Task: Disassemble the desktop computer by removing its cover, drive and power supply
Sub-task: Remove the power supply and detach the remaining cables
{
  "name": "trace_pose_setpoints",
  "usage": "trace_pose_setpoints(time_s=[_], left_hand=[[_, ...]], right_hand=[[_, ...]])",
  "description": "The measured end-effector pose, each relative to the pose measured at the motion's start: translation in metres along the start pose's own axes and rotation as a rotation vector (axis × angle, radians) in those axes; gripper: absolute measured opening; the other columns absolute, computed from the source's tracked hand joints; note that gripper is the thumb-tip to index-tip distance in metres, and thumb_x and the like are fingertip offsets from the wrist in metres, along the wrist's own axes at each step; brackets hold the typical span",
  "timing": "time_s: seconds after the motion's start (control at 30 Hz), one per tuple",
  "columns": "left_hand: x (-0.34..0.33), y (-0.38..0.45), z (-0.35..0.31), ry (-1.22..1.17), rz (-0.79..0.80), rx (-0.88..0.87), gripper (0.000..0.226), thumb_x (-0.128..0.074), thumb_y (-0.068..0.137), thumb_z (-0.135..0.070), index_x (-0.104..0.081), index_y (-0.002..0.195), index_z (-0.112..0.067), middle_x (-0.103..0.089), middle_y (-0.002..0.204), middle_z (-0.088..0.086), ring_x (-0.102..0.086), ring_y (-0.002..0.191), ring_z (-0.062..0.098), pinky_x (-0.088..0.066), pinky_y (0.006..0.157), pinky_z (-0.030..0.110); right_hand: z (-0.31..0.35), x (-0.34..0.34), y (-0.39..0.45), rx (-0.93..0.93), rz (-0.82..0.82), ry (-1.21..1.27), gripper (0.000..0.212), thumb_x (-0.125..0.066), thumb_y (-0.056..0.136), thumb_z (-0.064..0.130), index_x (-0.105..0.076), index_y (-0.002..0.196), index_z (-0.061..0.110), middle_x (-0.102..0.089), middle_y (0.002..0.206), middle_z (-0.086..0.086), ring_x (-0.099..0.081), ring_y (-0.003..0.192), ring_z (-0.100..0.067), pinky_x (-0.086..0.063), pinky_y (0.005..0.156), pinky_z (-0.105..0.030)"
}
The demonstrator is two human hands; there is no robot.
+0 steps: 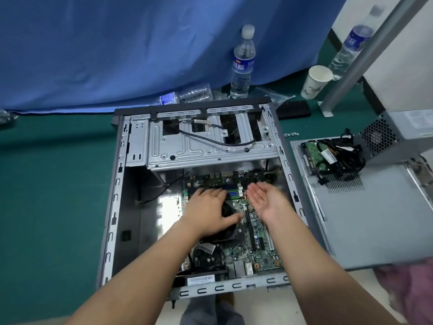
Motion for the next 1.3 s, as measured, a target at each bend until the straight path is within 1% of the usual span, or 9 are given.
trace_pose_setpoints(time_s=[0.1, 0.2, 0.3, 0.37, 0.43, 0.53, 0.73, 0.93, 1.3], left_hand=[[-0.002, 0.0, 0.001, 0.032, -0.061, 0.004, 0.088, -0.027, 0.081, -0.079, -0.039, 0.143, -0.018, -0.045, 0.146, 0.002, -0.042, 0.133, 0.02, -0.026, 0.111, 0.034], [-0.004, 0.001, 0.001, 0.06, -0.112, 0.006, 0.085, -0.028, 0.081, -0.079, -0.044, 0.139, -0.02, -0.051, 0.141, 0.001, -0.046, 0.129, 0.019, -0.031, 0.106, 0.031], [-0.005, 0.001, 0.001, 0.075, -0.149, 0.021, 0.086, -0.022, 0.077, -0.079, -0.048, 0.137, -0.022, -0.054, 0.138, -0.001, -0.049, 0.127, 0.018, -0.033, 0.104, 0.03], [-0.005, 0.0, 0.001, 0.075, -0.158, 0.029, 0.087, -0.02, 0.076, -0.079, -0.049, 0.136, -0.023, -0.054, 0.138, -0.002, -0.049, 0.127, 0.017, -0.034, 0.103, 0.029], [-0.005, 0.0, 0.001, 0.081, -0.159, 0.035, 0.092, -0.014, 0.073, -0.079, -0.049, 0.136, -0.023, -0.054, 0.138, -0.003, -0.048, 0.128, 0.016, -0.033, 0.104, 0.029], [-0.004, 0.001, 0.001, 0.084, -0.154, 0.045, 0.094, -0.011, 0.071, -0.079, -0.049, 0.136, -0.023, -0.054, 0.139, -0.003, -0.047, 0.129, 0.016, -0.031, 0.106, 0.029], [-0.006, 0.001, 0.001, 0.102, -0.15, 0.052, 0.085, -0.02, 0.076, -0.077, -0.05, 0.135, -0.024, -0.054, 0.139, -0.004, -0.046, 0.13, 0.015, -0.031, 0.106, 0.028], [-0.006, 0.001, 0.0, 0.098, -0.136, 0.054, 0.084, -0.021, 0.076, -0.077, -0.049, 0.135, -0.024, -0.053, 0.139, -0.003, -0.045, 0.131, 0.016, -0.032, 0.105, 0.029], [-0.004, 0.002, -0.002, 0.101, -0.195, 0.036, 0.087, -0.01, 0.074, -0.077, -0.058, 0.119, -0.02, -0.064, 0.124, 0.001, -0.057, 0.118, 0.016, -0.039, 0.098, 0.029]], right_hand=[[-0.001, -0.011, 0.008, -0.022, -0.003, 0.152, 0.034, -0.038, 0.102, 0.019, -0.047, 0.125, -0.003, -0.057, 0.115, -0.014, -0.054, 0.115, -0.025, -0.045, 0.094, -0.033], [0.0, -0.014, 0.017, -0.035, -0.032, 0.276, 0.037, -0.037, 0.102, 0.026, -0.05, 0.125, -0.001, -0.056, 0.12, -0.012, -0.053, 0.117, -0.022, -0.046, 0.09, -0.031], [0.0, -0.017, 0.024, -0.032, -0.029, 0.419, 0.034, -0.039, 0.101, 0.025, -0.052, 0.121, 0.001, -0.06, 0.101, -0.008, -0.058, 0.097, -0.017, -0.048, 0.081, -0.027], [-0.001, -0.019, 0.026, -0.037, -0.034, 0.488, 0.031, -0.042, 0.1, 0.024, -0.054, 0.116, 0.001, -0.059, 0.089, -0.007, -0.057, 0.08, -0.015, -0.051, 0.07, -0.025], [0.0, -0.018, 0.026, -0.053, -0.051, 0.513, 0.027, -0.045, 0.099, 0.023, -0.056, 0.106, 0.0, -0.06, 0.086, -0.008, -0.057, 0.073, -0.014, -0.053, 0.057, -0.02], [0.0, -0.015, 0.028, -0.066, -0.1, 0.489, 0.019, -0.046, 0.098, 0.017, -0.053, 0.086, 0.004, -0.055, 0.075, -0.006, -0.05, 0.061, -0.009, -0.046, 0.042, -0.015], [-0.002, -0.01, 0.028, -0.047, -0.15, 0.293, 0.022, -0.042, 0.098, 0.012, -0.048, 0.078, 0.007, -0.043, 0.06, 0.001, -0.036, 0.047, -0.006, -0.034, 0.032, -0.015], [0.001, -0.005, 0.028, 0.01, -0.189, 0.175, 0.024, -0.04, 0.097, 0.009, -0.042, 0.073, 0.012, -0.035, 0.056, 0.004, -0.026, 0.04, -0.005, -0.022, 0.032, -0.015], [-0.001, -0.011, 0.041, -0.04, -0.106, 0.205, 0.026, -0.032, 0.1, 0.009, -0.038, 0.074, 0.012, -0.035, 0.057, 0.002, -0.025, 0.037, -0.006, -0.021, 0.03, -0.016]])
Point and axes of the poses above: each hand's wrist, its own y-axis towards the middle knuckle, its own x-axis out of the back of the hand, z = x × y, the point moved 5 cm from there along y, towards the middle knuckle
